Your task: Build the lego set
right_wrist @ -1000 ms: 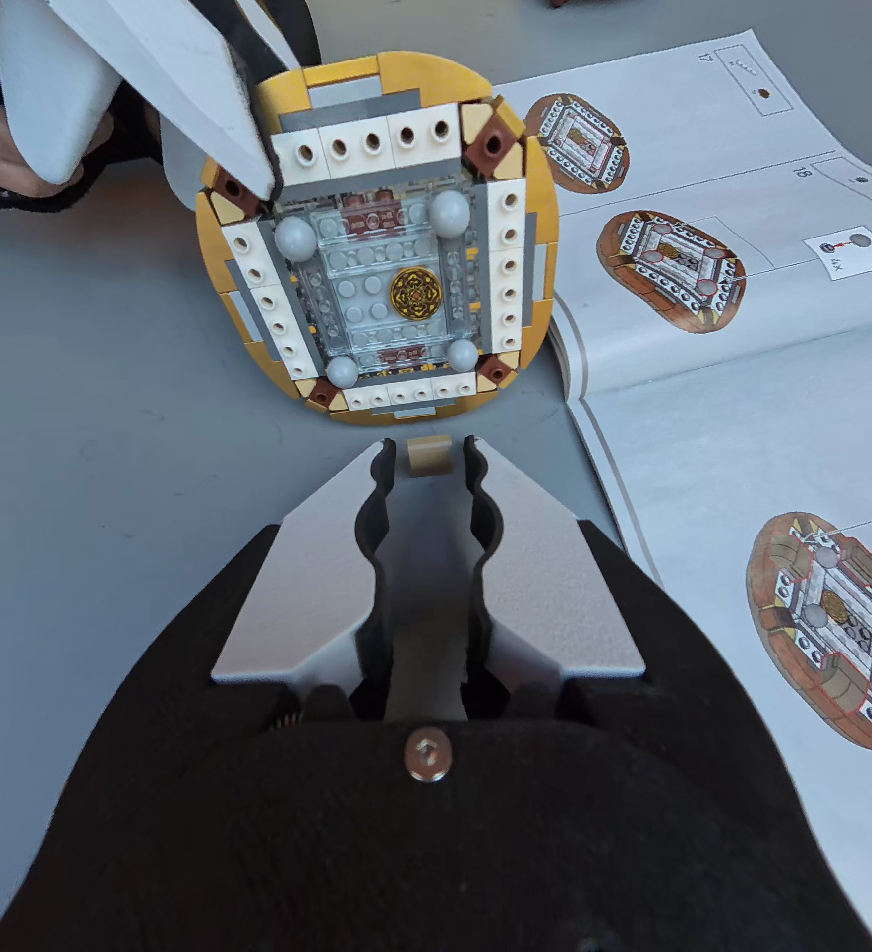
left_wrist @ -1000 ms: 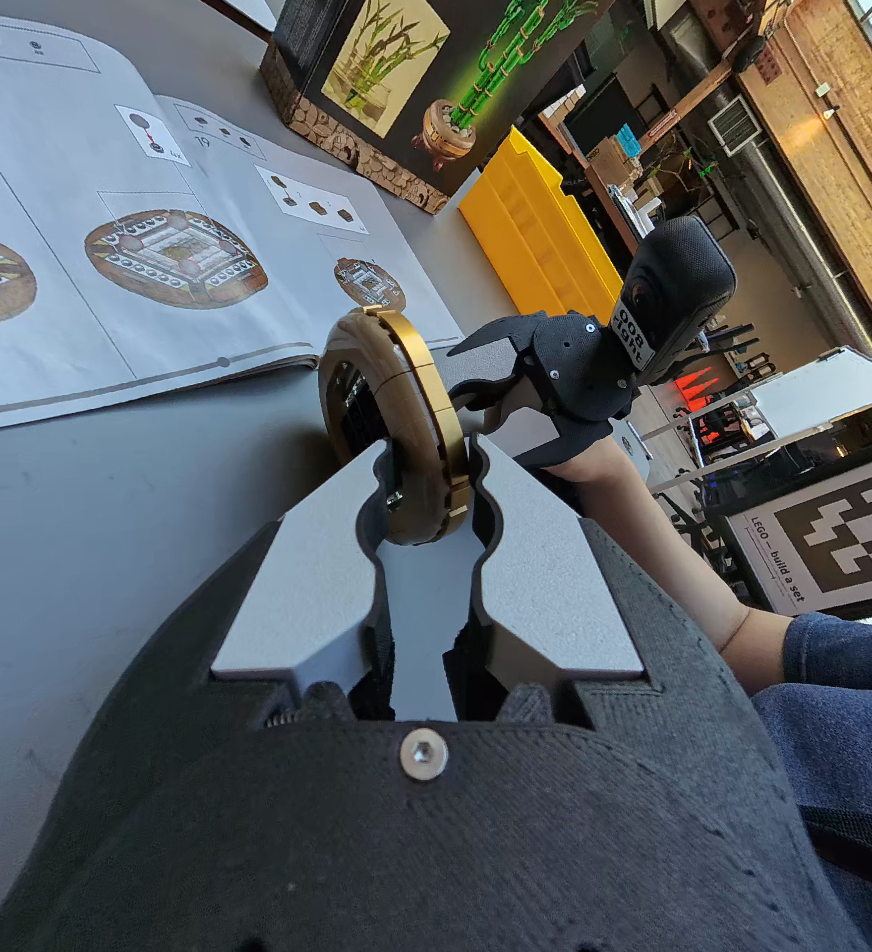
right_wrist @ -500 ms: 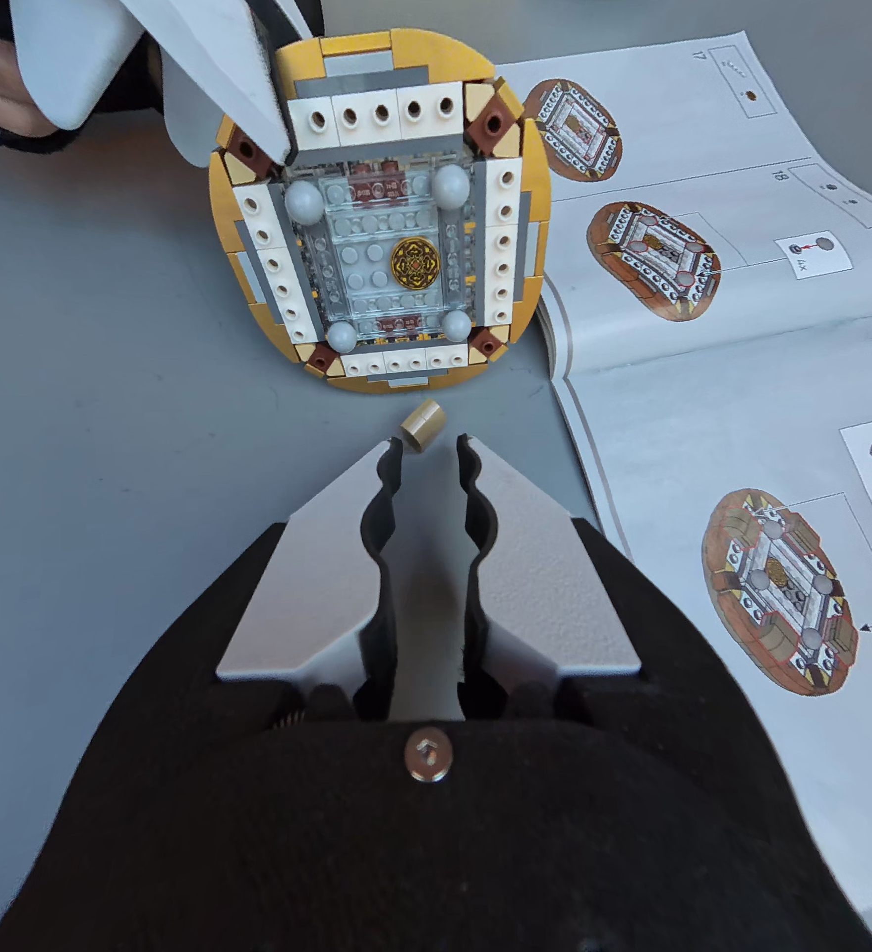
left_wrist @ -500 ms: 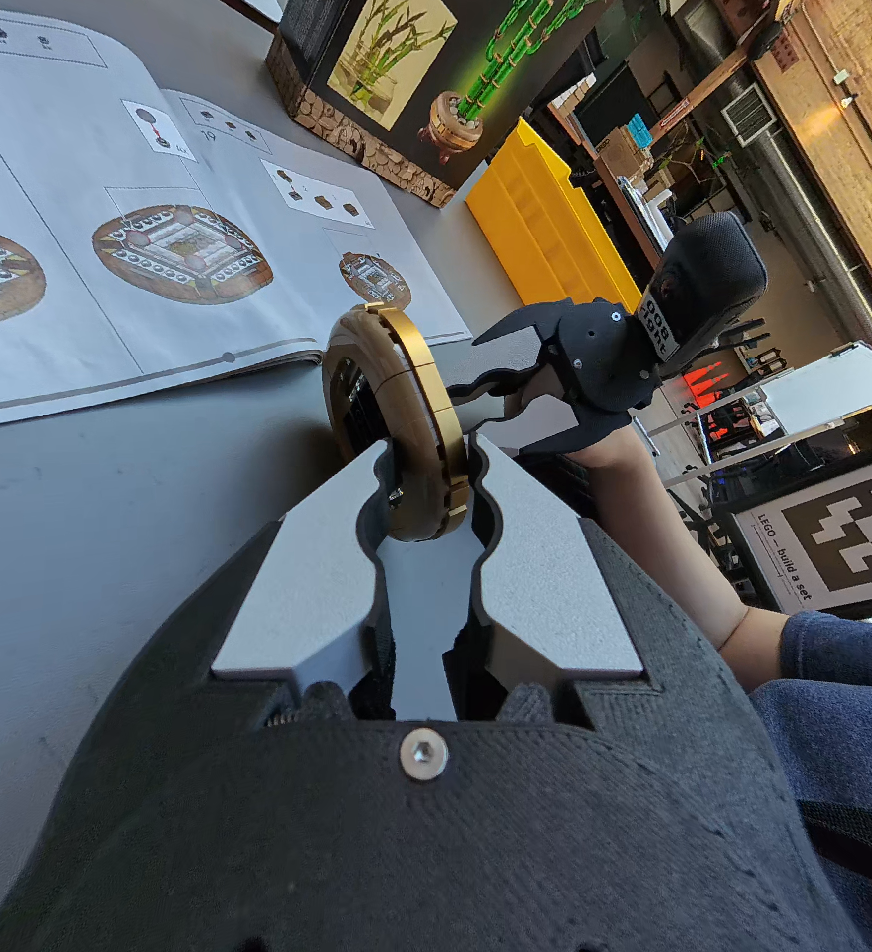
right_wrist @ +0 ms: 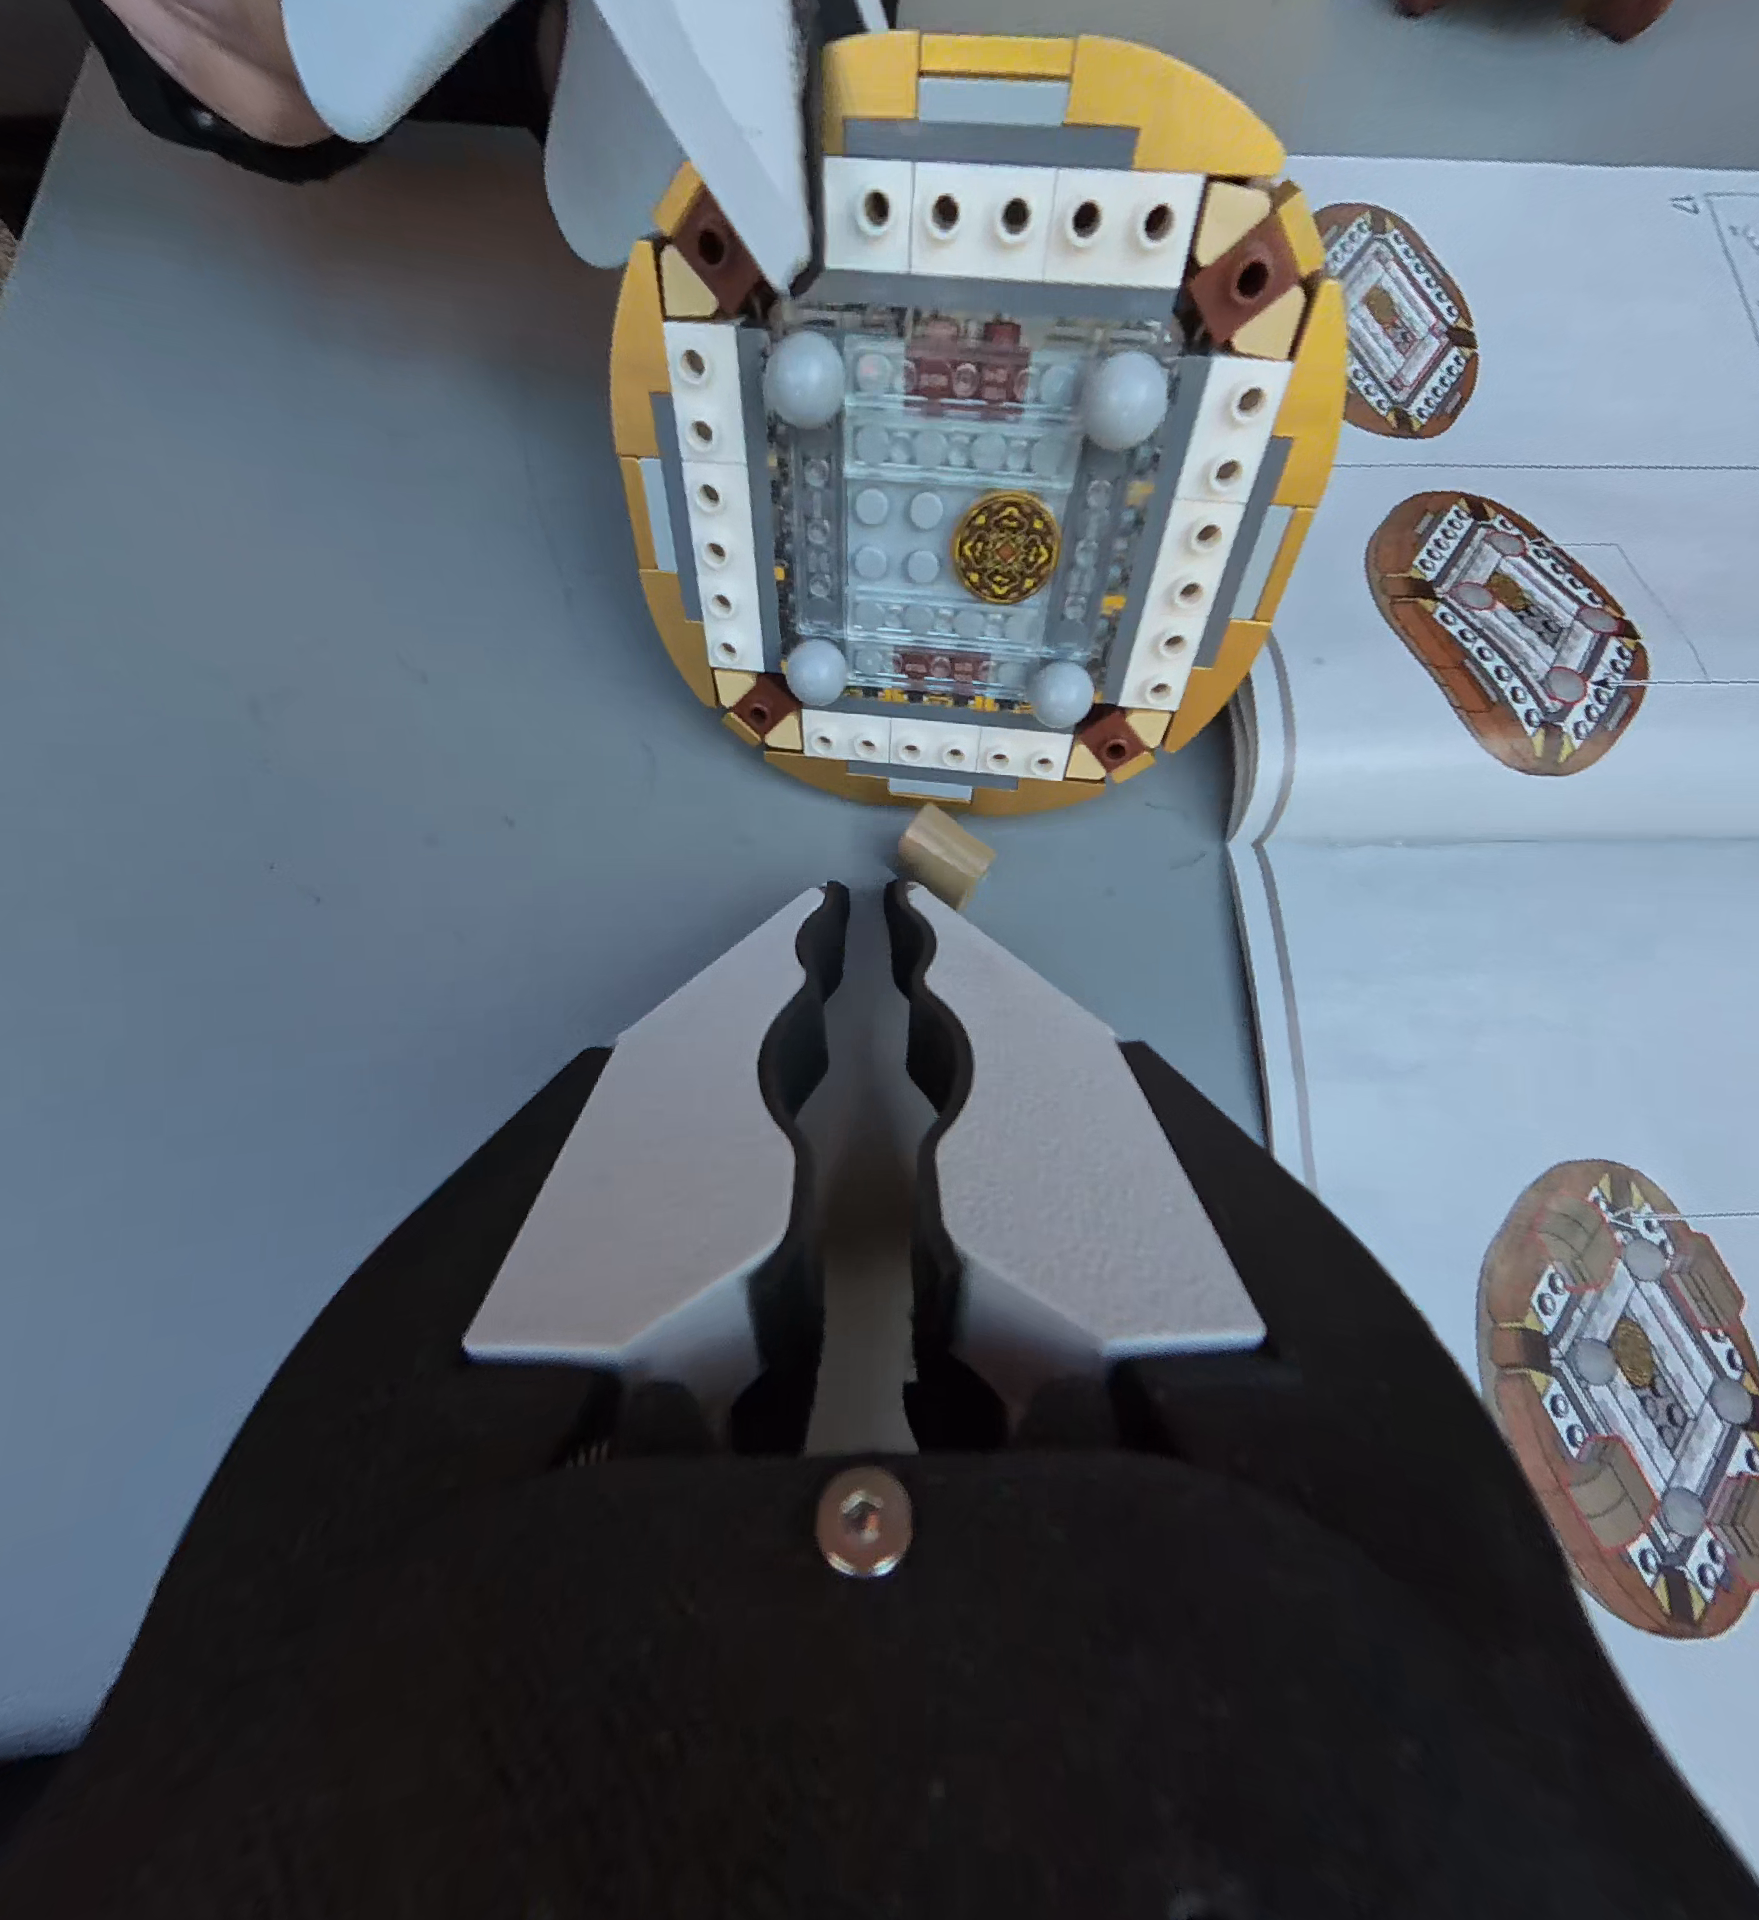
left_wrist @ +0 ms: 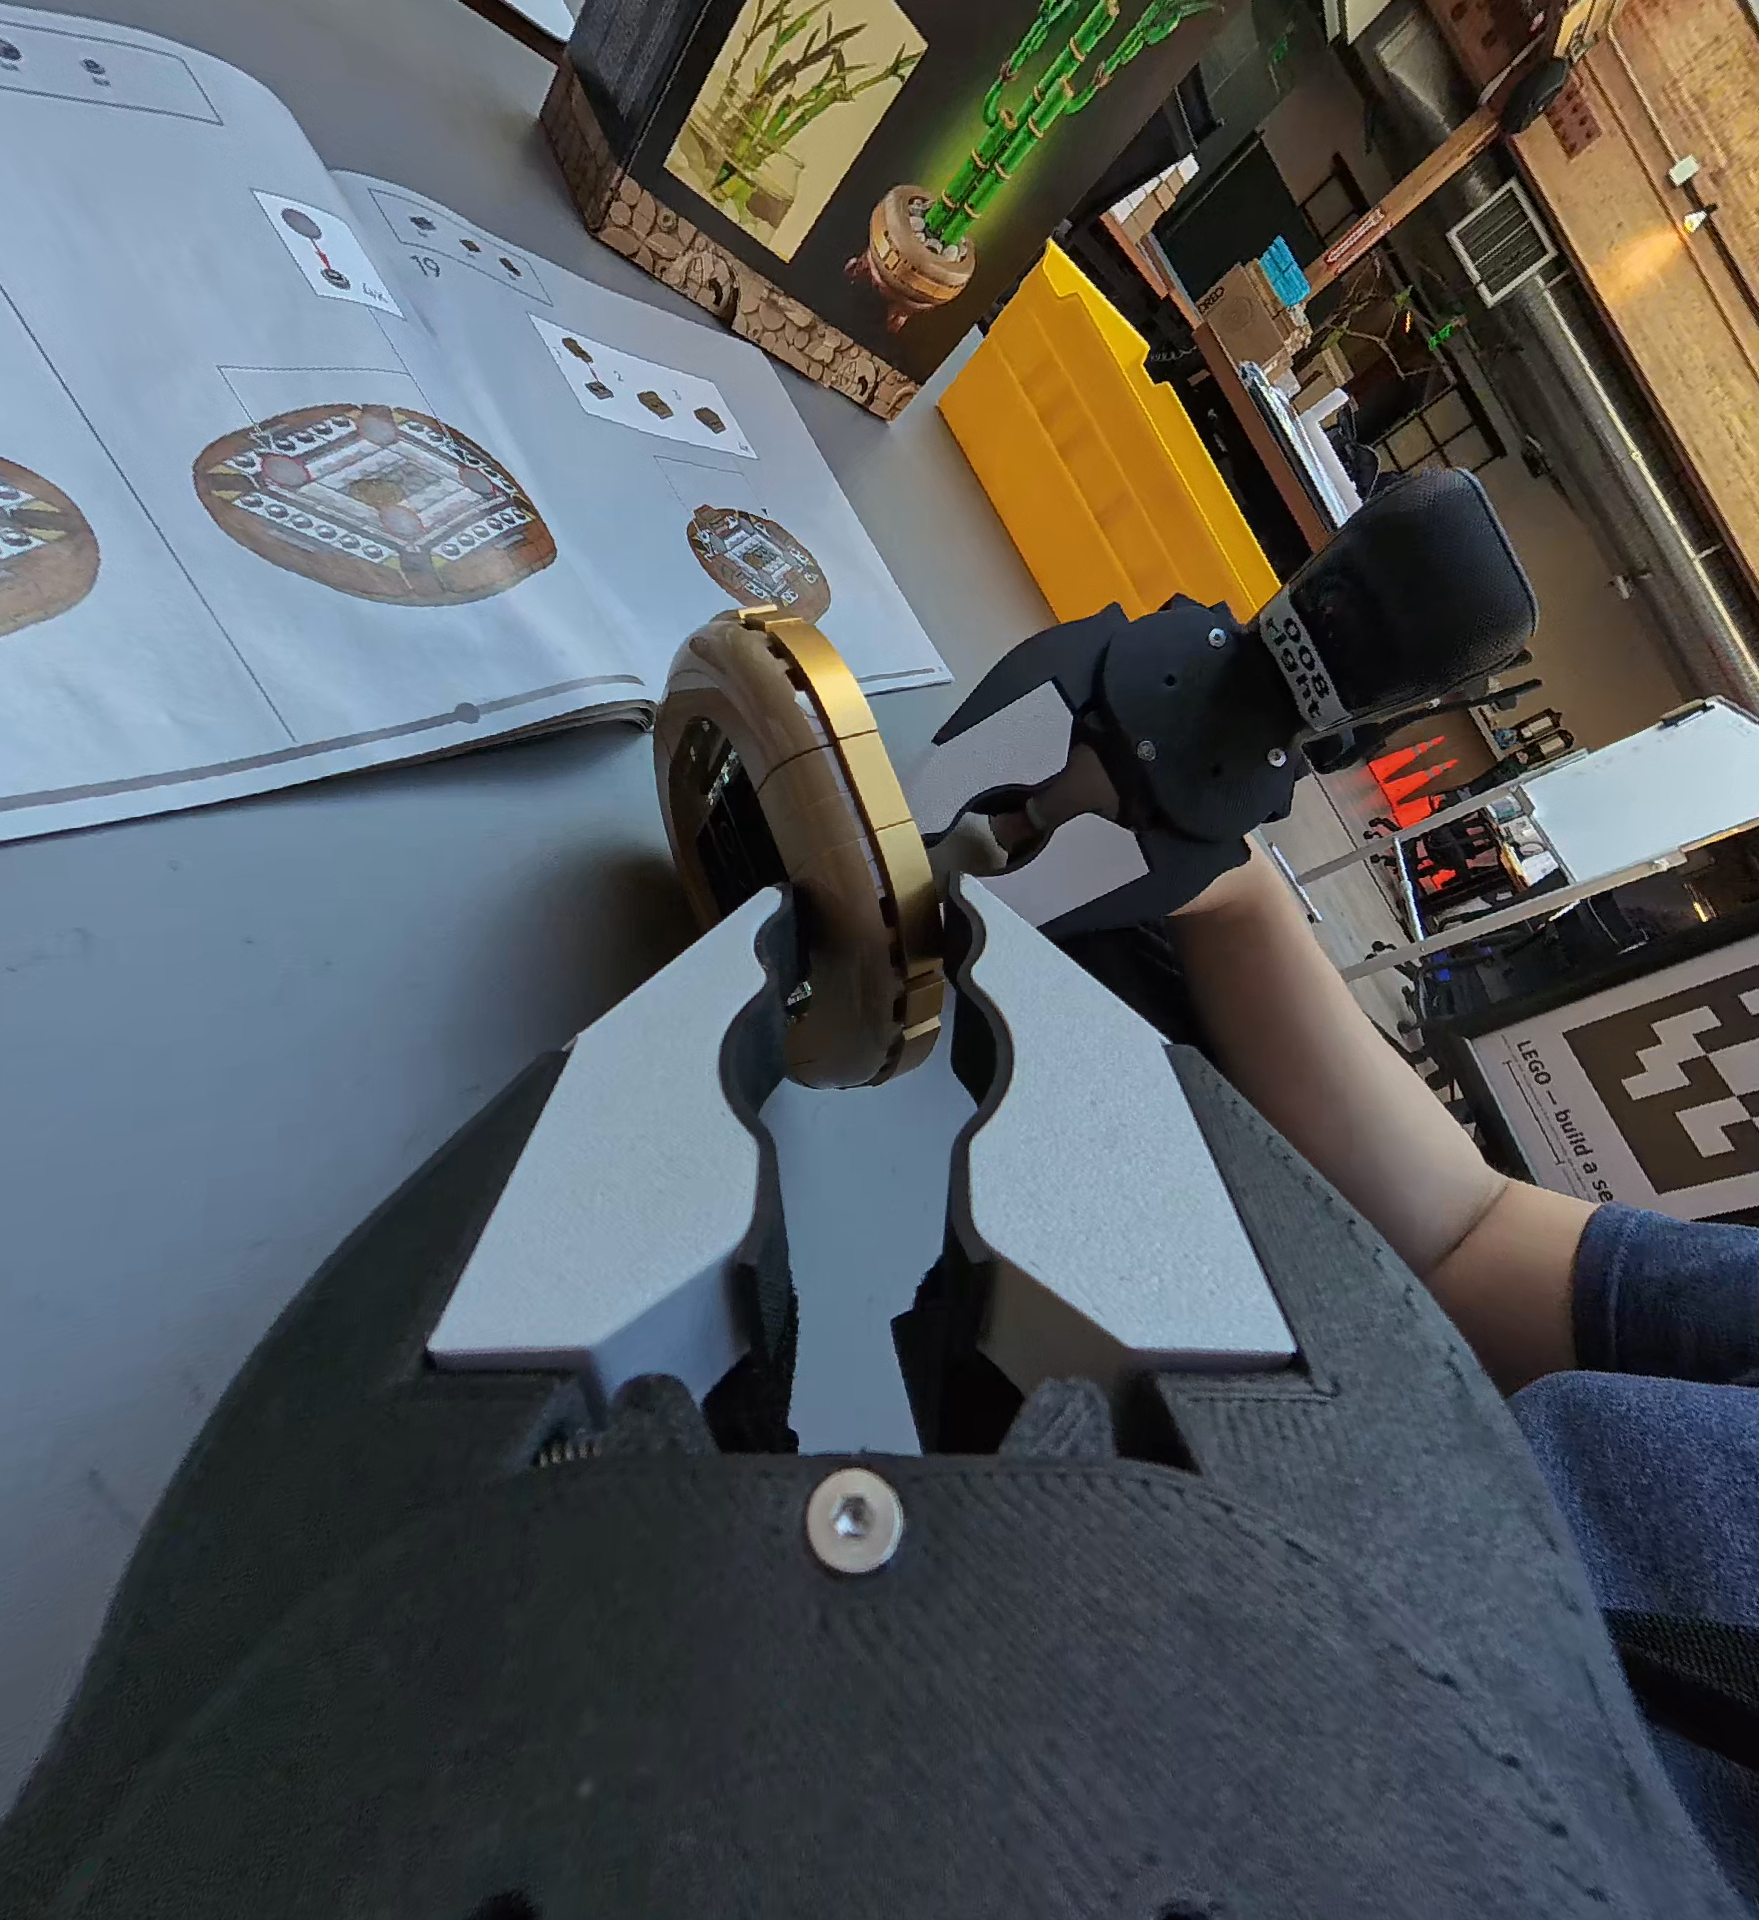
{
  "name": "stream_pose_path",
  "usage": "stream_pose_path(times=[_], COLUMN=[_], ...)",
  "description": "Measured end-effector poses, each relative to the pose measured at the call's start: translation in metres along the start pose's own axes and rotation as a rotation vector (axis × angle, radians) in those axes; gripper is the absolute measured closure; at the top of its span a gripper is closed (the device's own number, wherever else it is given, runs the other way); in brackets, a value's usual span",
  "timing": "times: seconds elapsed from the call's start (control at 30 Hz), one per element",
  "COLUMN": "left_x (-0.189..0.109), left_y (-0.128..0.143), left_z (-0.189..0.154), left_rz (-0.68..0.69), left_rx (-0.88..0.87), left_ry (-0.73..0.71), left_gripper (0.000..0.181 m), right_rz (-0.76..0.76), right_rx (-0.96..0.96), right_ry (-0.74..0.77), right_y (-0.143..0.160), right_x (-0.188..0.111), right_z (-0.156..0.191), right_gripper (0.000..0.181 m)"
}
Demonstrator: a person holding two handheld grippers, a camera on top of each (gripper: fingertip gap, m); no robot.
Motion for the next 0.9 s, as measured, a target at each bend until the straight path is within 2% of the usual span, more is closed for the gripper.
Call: stream_pose_path(times=[0.1,0.2,0.33,0.5,0.67,0.77,0.9], left_x=[0.0,0.0,0.0,0.0,-0.001,-0.001,0.0], left_y=[0.0,0.001,0.001,0.001,0.001,0.0,0.0], left_z=[0.0,-0.001,-0.001,0.0,0.0,0.0,0.0], left_rz=[0.004,0.008,0.01,0.012,0.005,0.007,0.007], left_rx=[0.003,0.004,0.001,0.001,-0.003,-0.004,-0.005], left_ry=[-0.001,-0.002,-0.003,-0.001,0.001,0.003,0.006], left_gripper=[0.156,0.156,0.156,0.156,0.156,0.157,0.157], right_rz=[0.008,0.009,0.112,0.164,0.152,0.171,0.143], right_rx=[0.067,0.214,0.293,0.43,0.453,0.452,0.467], right_ry=[0.026,0.127,0.252,0.24,0.343,0.398,0.422], right_y=[0.004,0.0,-0.005,-0.002,-0.006,-0.001,0.0], right_x=[-0.005,-0.01,-0.013,-0.006,0.001,0.003,0.002], right_z=[-0.007,-0.02,-0.019,-0.009,-0.007,-0.009,-0.009], right_gripper=[0.171,0.159,0.158,0.153,0.155,0.162,0.162])
Point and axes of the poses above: each gripper's, where its closed fingertips meet, x out along the fingers, y out of its underside, z = x × y across the jaws, the point moved 2 cm from there along -x, back along the fingers, and after that the axes turned 12 degrees about y, right-handed, at the moved point
